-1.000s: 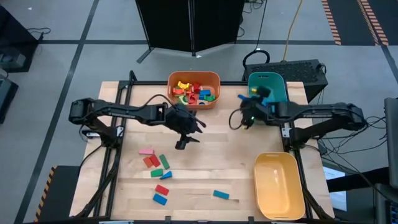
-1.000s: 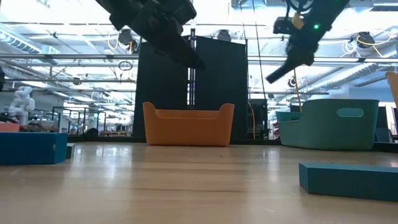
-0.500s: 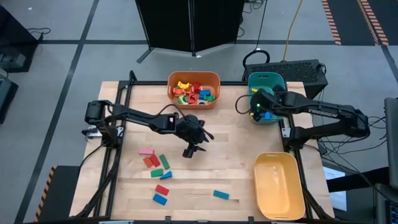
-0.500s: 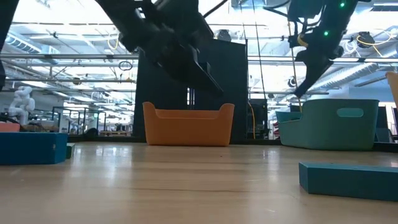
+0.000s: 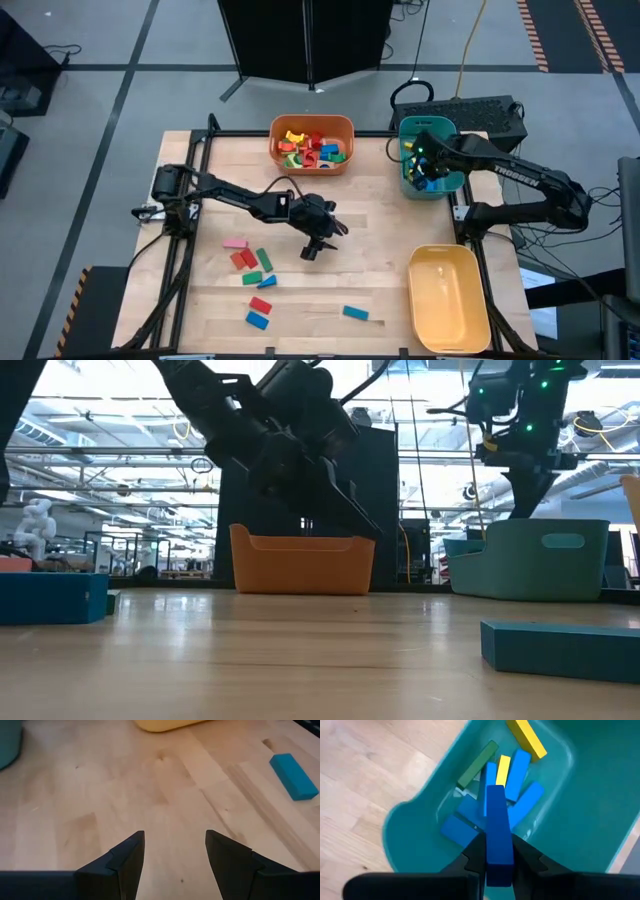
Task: Sort blocks by size
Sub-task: Put the blue rectangular block into the green bin
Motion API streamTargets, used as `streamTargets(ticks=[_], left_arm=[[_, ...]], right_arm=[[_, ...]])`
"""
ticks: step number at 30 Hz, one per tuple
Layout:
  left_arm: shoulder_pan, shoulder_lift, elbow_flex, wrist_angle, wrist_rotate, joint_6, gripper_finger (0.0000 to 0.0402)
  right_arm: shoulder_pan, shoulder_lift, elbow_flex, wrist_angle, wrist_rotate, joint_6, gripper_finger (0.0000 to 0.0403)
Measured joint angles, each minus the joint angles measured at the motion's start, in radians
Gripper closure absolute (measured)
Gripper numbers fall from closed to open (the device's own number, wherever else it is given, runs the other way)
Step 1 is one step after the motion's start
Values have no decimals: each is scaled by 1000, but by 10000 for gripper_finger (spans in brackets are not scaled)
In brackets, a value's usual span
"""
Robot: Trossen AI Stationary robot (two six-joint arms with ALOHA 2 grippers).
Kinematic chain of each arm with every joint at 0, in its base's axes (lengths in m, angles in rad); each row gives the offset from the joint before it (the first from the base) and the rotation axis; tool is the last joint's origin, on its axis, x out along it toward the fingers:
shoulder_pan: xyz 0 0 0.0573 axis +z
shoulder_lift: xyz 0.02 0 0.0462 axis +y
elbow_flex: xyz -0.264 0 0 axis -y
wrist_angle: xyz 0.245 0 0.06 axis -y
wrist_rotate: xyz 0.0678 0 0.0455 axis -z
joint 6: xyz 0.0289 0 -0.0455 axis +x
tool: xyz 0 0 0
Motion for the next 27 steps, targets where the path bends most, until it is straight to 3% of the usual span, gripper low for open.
streamTargets(ticks=[14, 27], left_arm=[[-37, 63, 0, 87, -4, 16, 191], [-74, 63, 0, 79, -35, 106, 191]], right_arm=[[-88, 176, 0, 21, -82, -73, 351], [-88, 208, 0, 105, -105, -128, 277]])
